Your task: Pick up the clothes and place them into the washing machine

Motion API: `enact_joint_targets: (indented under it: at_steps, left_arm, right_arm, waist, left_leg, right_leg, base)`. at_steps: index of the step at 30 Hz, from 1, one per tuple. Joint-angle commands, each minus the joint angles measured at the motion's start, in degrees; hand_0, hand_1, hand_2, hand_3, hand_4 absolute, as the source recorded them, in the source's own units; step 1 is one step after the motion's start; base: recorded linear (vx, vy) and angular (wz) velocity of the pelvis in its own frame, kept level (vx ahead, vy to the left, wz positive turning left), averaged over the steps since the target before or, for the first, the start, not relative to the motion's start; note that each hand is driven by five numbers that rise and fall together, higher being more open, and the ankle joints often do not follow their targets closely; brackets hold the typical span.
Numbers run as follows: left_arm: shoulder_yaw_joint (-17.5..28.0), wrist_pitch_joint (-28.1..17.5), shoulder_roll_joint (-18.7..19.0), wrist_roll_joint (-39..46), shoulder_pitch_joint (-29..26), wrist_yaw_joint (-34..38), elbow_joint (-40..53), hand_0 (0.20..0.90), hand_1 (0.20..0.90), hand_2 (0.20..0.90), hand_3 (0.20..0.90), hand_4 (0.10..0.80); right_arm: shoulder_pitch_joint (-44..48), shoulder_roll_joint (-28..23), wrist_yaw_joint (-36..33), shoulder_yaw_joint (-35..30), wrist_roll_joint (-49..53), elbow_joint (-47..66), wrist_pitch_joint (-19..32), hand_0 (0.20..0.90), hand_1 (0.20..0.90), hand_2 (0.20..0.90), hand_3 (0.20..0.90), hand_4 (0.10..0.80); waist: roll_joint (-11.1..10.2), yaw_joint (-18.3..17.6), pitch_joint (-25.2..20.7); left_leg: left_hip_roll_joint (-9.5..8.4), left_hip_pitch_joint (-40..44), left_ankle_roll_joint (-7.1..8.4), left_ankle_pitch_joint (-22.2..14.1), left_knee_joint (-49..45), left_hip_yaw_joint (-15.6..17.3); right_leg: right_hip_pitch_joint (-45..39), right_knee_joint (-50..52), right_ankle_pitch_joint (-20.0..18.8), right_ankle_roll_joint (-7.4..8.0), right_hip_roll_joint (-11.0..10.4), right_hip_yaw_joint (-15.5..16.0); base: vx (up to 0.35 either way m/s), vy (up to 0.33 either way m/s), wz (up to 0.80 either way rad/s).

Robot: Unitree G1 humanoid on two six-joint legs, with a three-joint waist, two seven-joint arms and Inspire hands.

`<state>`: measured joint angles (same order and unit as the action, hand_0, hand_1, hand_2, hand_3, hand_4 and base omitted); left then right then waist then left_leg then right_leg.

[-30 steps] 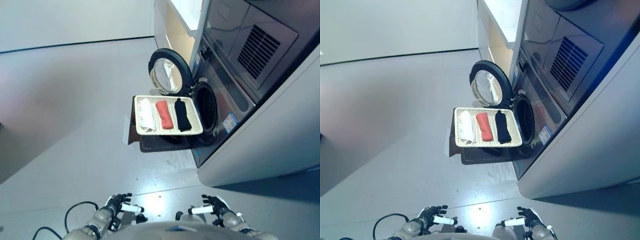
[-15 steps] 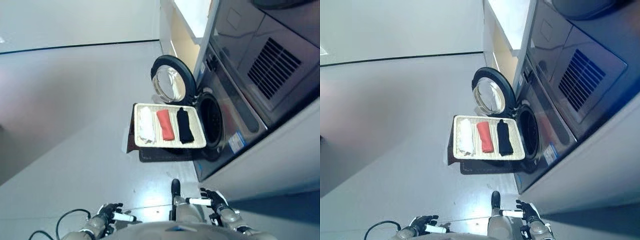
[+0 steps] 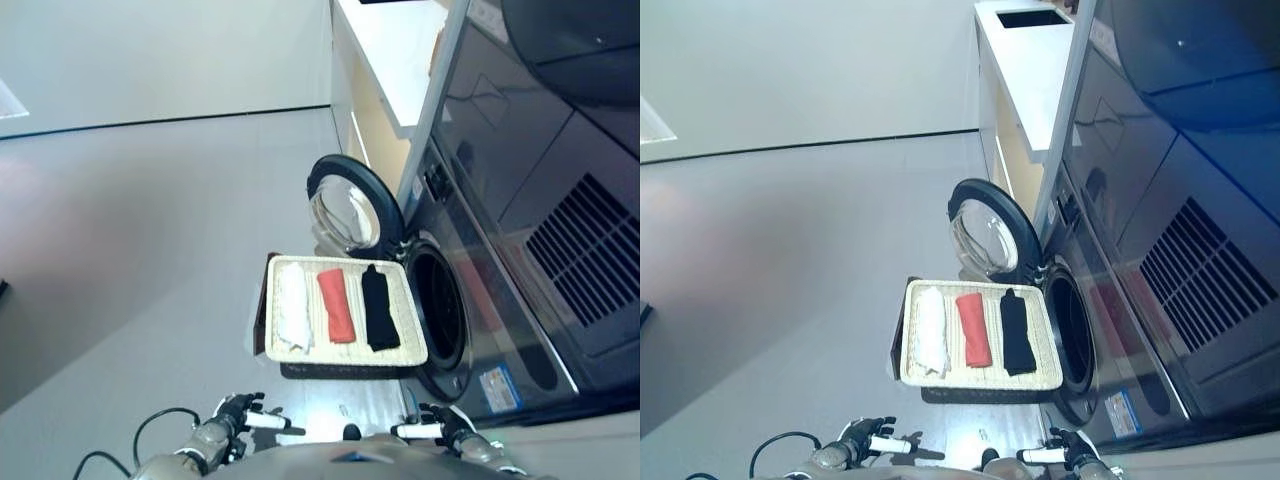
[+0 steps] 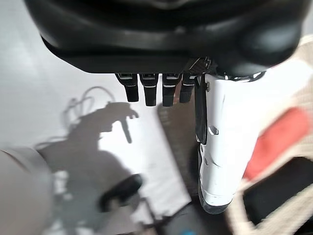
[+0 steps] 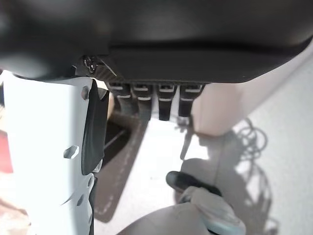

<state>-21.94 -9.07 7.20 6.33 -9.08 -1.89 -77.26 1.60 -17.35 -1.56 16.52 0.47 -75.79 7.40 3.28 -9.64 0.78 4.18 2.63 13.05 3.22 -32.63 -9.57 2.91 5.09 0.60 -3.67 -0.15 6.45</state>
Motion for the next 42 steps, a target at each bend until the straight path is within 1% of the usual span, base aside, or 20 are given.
enact_joint_targets:
  at_steps: [1, 4, 6, 7, 9, 14, 16, 19, 23, 24, 30, 33, 34, 35, 36, 37, 38, 39, 40, 42]
  left_arm:
    - [-0.77, -2.27, 2.28, 2.08, -1.85, 0.45, 6.11, 0.900, 0.900, 0.900, 0.900, 0.800]
    - [1.25, -2.36, 2.96, 1.72, 0.63, 1.49, 2.63, 0.900, 0.900, 0.900, 0.900, 0.800]
    - [2.17, -2.39, 3.44, 1.60, 1.17, 1.69, 1.09, 0.900, 0.900, 0.900, 0.900, 0.800]
    - [1.04, -1.71, 3.57, 0.83, 1.50, 1.07, -0.19, 0.900, 0.900, 0.900, 0.900, 0.800]
    - [3.31, -1.53, 4.04, 1.90, 2.36, 1.82, -0.69, 0.900, 0.900, 0.900, 0.900, 0.800]
    - [6.86, -1.81, 5.09, 2.69, 4.61, 3.19, -3.51, 0.900, 0.900, 0.900, 0.900, 0.800]
    - [6.86, -1.99, 4.71, 2.76, 4.73, 3.19, -3.34, 0.900, 0.900, 0.900, 0.900, 0.800]
    - [6.13, -2.27, 4.01, 2.35, 4.69, 3.09, -2.85, 0.900, 0.900, 0.900, 0.900, 0.800]
    - [4.14, -2.89, 3.32, 2.63, 2.93, 2.82, -0.25, 0.900, 0.900, 0.900, 0.900, 0.800]
    - [3.34, -3.14, 3.03, 2.28, 2.45, 2.74, 0.45, 0.900, 0.900, 0.900, 0.900, 0.800]
    - [2.46, -3.06, 3.31, 1.45, 1.81, 2.53, 0.90, 0.900, 0.900, 0.900, 0.900, 0.800]
    - [2.58, -2.69, 3.59, 0.95, 1.71, 2.37, 0.26, 0.900, 0.900, 0.900, 0.900, 0.800]
    - [2.84, -2.47, 4.21, 0.74, 1.64, 2.25, -0.09, 0.900, 0.900, 0.900, 0.900, 0.800]
    - [3.19, -2.27, 5.52, 1.11, 0.90, 2.73, 0.17, 0.900, 0.900, 0.900, 0.900, 0.800]
    - [3.23, -2.27, 5.51, 1.11, 0.84, 2.73, 0.16, 0.900, 0.900, 0.900, 0.900, 0.800]
    - [4.30, -2.04, 6.60, 1.52, 0.66, 3.09, 0.25, 0.900, 0.900, 0.900, 0.900, 0.800]
    - [5.20, -1.99, 6.72, 1.47, 1.33, 3.09, 0.56, 0.900, 0.900, 0.900, 0.900, 0.800]
    - [5.22, -1.97, 6.73, 1.46, 1.38, 3.09, 0.59, 0.900, 0.900, 0.900, 0.900, 0.800]
    - [5.85, -2.18, 7.03, 1.88, 1.32, 3.07, 0.44, 0.900, 0.900, 0.900, 0.900, 0.800]
    - [6.53, -2.02, 7.05, 2.30, 1.51, 2.87, 0.40, 0.900, 0.900, 0.900, 0.900, 0.800]
  right_arm:
    - [0.70, -2.45, -1.92, 1.90, -0.33, -0.66, 0.23, 0.900, 0.900, 0.900, 0.900, 0.800]
    - [0.65, -0.99, -2.68, 2.97, -0.32, -1.57, 0.62, 0.900, 0.900, 0.900, 0.900, 0.800]
    - [0.83, -0.78, -2.88, 3.05, -0.51, -1.91, 0.78, 0.900, 0.900, 0.900, 0.900, 0.800]
    - [13.67, -1.37, -2.77, 5.34, 0.80, -4.80, -1.37, 0.900, 0.900, 0.900, 0.900, 0.800]
    - [6.02, 0.50, -3.61, 5.31, 0.75, -2.45, -0.02, 0.900, 0.900, 0.900, 0.900, 0.800]
    - [4.11, 0.52, -3.87, 5.11, 0.46, -0.20, 0.88, 0.900, 0.900, 0.900, 0.900, 0.800]
    - [3.95, 0.34, -3.58, 4.96, 0.60, -0.95, 0.86, 0.900, 0.900, 0.900, 0.900, 0.800]
    - [3.69, 0.36, -3.34, 4.47, 0.75, -2.42, 0.70, 0.900, 0.900, 0.900, 0.900, 0.800]
    - [2.89, 1.11, -2.98, 4.26, 1.05, -3.36, 0.46, 0.900, 0.900, 0.900, 0.900, 0.800]
    - [2.85, 1.29, -2.87, 3.88, 1.33, -3.69, 0.35, 0.900, 0.900, 0.900, 0.900, 0.800]
    - [3.32, 1.34, -2.82, 2.52, 1.15, -4.36, -0.14, 0.900, 0.900, 0.900, 0.900, 0.800]
    - [3.58, 1.01, -3.10, 1.85, 0.59, -4.88, -0.36, 0.900, 0.900, 0.900, 0.900, 0.800]
    - [4.73, 0.54, -3.69, 1.68, -0.65, -5.04, -0.63, 0.900, 0.900, 0.900, 0.900, 0.800]
    - [7.82, -0.48, -4.46, 1.96, -1.66, -4.71, -0.96, 0.900, 0.900, 0.900, 0.900, 0.800]
    - [7.90, -0.49, -4.45, 1.97, -1.66, -4.74, -0.95, 0.900, 0.900, 0.900, 0.900, 0.800]
    - [11.27, -1.96, -5.11, 2.03, -2.40, -4.44, -1.60, 0.900, 0.900, 0.900, 0.900, 0.800]
    - [11.59, -2.39, -5.14, 2.17, -2.75, -4.61, -1.82, 0.900, 0.900, 0.900, 0.900, 0.800]
    - [11.57, -2.38, -5.14, 2.20, -2.75, -4.61, -1.82, 0.900, 0.900, 0.900, 0.900, 0.800]
    - [12.67, -2.73, -5.09, 3.02, -3.35, -5.43, -2.16, 0.900, 0.900, 0.900, 0.900, 0.800]
    - [12.34, -2.73, -4.98, 2.77, -3.00, -6.24, -2.23, 0.900, 0.900, 0.900, 0.900, 0.800]
  waist:
    - [-4.76, 2.46, 1.61]
    - [-6.61, 5.98, 2.85]
    - [-6.60, 7.02, 3.51]
    - [-6.76, 9.87, 3.50]
    - [-5.96, 10.25, 3.63]
    - [-3.91, 12.43, 4.13]
    - [-3.38, 12.40, 3.92]
    - [-2.62, 12.33, 3.09]
    - [-2.89, 11.27, 1.60]
    - [-3.18, 11.03, 0.49]
    - [-3.76, 10.89, -1.33]
    - [-3.71, 11.28, -1.55]
    - [-3.02, 11.70, -0.87]
    - [-1.32, 11.94, 2.06]
    - [-1.38, 11.80, 2.14]
    - [-0.69, 12.40, 3.07]
    - [-1.35, 12.37, 2.78]
    - [-1.26, 12.17, 2.96]
    - [-1.73, 11.92, 2.82]
    - [-2.20, 12.18, 2.38]
  left_leg:
    - [-4.23, -3.20, -8.45, 6.44, -11.61, 4.64]
    - [-3.06, -15.01, -10.91, 2.63, -3.64, 6.72]
    - [-1.66, -15.98, -10.98, 2.11, 0.67, 6.67]
    - [-1.71, -16.69, -10.88, 2.21, 3.61, 5.42]
    - [-0.32, -17.83, -10.06, 4.32, 12.48, 4.05]
    - [1.76, -16.98, -7.82, 8.84, 32.20, 0.68]
    - [1.76, -15.93, -7.23, 9.15, 34.66, 1.99]
    - [1.45, -14.32, -7.02, 9.40, 36.03, 1.20]
    - [1.33, -12.09, -7.16, 7.72, 35.38, 4.81]
    - [0.56, -11.16, -7.92, 6.35, 35.54, 5.67]
    - [-2.34, -10.44, -10.11, 2.83, 34.10, 8.53]
    - [-3.37, -10.41, -11.09, 1.54, 32.92, 9.66]
    - [-3.44, -9.15, -11.91, 0.56, 32.84, 10.56]
    - [-2.40, -7.91, -12.36, 0.44, 33.10, 11.11]
    - [-2.51, -7.91, -12.36, 0.45, 33.10, 11.02]
    - [-2.29, -6.49, -11.60, 0.05, 34.22, 11.96]
    - [-2.85, -5.74, -11.01, -0.60, 34.30, 12.43]
    - [-2.76, -5.49, -10.95, -0.63, 34.32, 12.23]
    - [-2.49, -4.53, -10.76, -0.66, 34.69, 11.63]
    - [-2.54, -4.31, -10.72, -0.67, 35.34, 11.27]
  right_leg:
    - [1.16, -8.26, -6.61, 1.65, 0.70, -5.24]
    - [-2.77, -8.39, -4.39, 1.75, 1.52, -8.11]
    - [-4.10, -8.64, -3.66, 2.17, 1.96, -8.76]
    - [-6.00, -9.14, -3.05, 2.32, 1.95, -8.66]
    - [-6.98, -9.76, -2.31, 3.36, 2.28, -9.73]
    - [-10.27, -10.09, 0.57, 5.09, 2.95, -13.62]
    - [-11.03, -10.09, 1.31, 5.54, 2.77, -13.88]
    - [-11.54, -10.09, 2.14, 5.90, 2.30, -13.75]
    - [-13.21, -10.09, 3.60, 7.11, -0.31, -13.36]
    - [-13.52, -10.09, 3.51, 8.06, -1.97, -13.23]
    - [-13.96, -8.96, 2.71, 10.66, -6.53, -13.23]
    - [-12.16, -4.01, 2.50, 11.70, -7.63, -12.93]
    - [-7.86, 5.12, 1.19, 12.38, -7.07, -11.58]
    - [-0.59, 13.43, -1.92, 13.33, -6.75, -4.73]
    - [-0.47, 13.79, -1.69, 13.34, -6.86, -4.65]
    - [3.43, 9.56, -0.85, 11.95, -8.87, 5.27]
    - [1.14, 3.31, -0.89, 11.59, -9.36, 8.25]
    - [0.55, 2.77, -1.10, 11.56, -9.22, 8.51]
    - [0.18, 0.88, -1.40, 11.16, -8.80, 3.35]
    - [-0.60, -1.06, -1.57, 10.65, -8.04, 2.40]
  base:
    - [0.168, -0.140, -0.35]
    - [0.222, -0.086, 0.14]
    - [0.205, -0.007, -0.42]
    - [0.250, 0.010, -0.40]
    - [0.244, 0.064, -0.26]
    - [0.233, 0.091, -0.45]
    - [0.161, 0.099, -0.50]
    - [0.148, 0.128, -0.56]
    - [0.192, 0.167, -0.26]
    - [0.237, 0.200, -0.13]
    - [0.159, 0.156, -0.08]
    - [0.114, 0.135, -0.10]
    - [-0.019, 0.166, -0.18]
    - [-0.021, 0.164, -0.39]
    - [-0.051, 0.155, -0.58]
    - [0.089, 0.032, -0.59]
    - [0.093, 0.031, -0.51]
    - [0.174, -0.086, -0.38]
    - [0.112, -0.053, -0.20]
    - [0.138, -0.074, 0.20]
